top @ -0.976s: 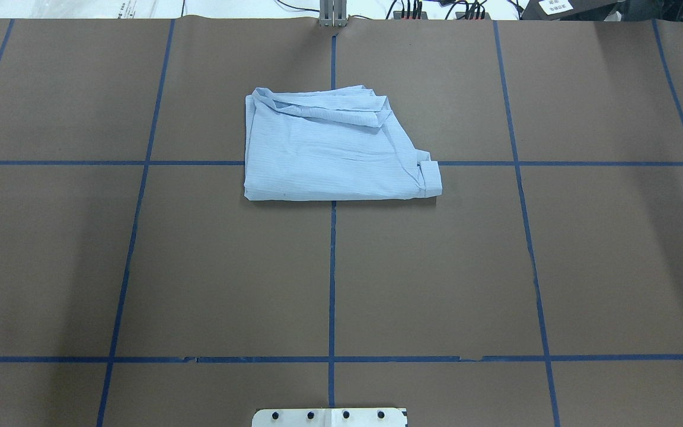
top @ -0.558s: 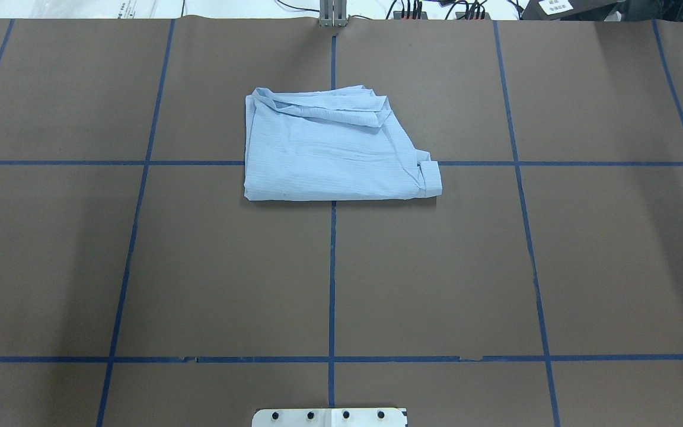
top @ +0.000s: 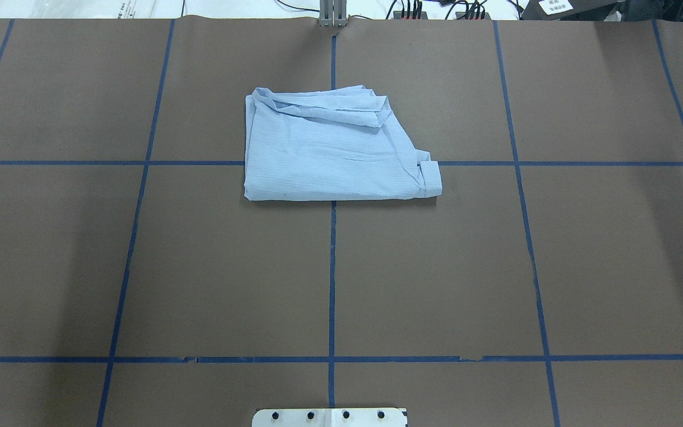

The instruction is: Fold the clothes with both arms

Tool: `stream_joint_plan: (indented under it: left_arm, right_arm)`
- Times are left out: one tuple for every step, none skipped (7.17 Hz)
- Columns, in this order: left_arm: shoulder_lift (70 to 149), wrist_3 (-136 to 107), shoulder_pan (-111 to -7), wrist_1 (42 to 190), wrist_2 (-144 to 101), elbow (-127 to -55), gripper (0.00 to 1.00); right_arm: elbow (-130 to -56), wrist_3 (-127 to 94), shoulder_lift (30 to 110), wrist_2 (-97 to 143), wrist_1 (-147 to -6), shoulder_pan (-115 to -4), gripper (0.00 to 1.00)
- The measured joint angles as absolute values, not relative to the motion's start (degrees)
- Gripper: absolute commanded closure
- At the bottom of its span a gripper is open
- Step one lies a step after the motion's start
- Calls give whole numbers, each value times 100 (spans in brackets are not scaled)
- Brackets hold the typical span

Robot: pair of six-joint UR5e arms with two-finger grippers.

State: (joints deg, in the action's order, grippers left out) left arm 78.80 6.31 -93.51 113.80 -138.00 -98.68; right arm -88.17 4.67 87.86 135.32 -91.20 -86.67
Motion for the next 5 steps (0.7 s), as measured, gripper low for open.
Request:
stream_joint_plan:
  left_arm:
    - [7881, 629, -9352, 11375, -13817, -9914, 0]
    - [7869, 633, -9352, 11378, -13828, -9925, 0]
    - [7862, 638, -9351, 11381, -13832, -9924, 0]
    - [7854, 640, -9354, 11381, -13833, -9935, 0]
    - [7846, 641, -9357, 11382, -13834, -9950, 0]
  right_arm:
    - [-8807, 467, 8769, 13529, -9121, -8668, 0]
    - [-8805, 462, 8746, 13535, -9124, -8671, 0]
    - [-8809, 454, 8727, 13550, -9129, -8672, 0]
    - [-8807, 450, 8716, 13565, -9131, -8671, 0]
    - [-8807, 450, 8715, 13583, -9130, -8672, 0]
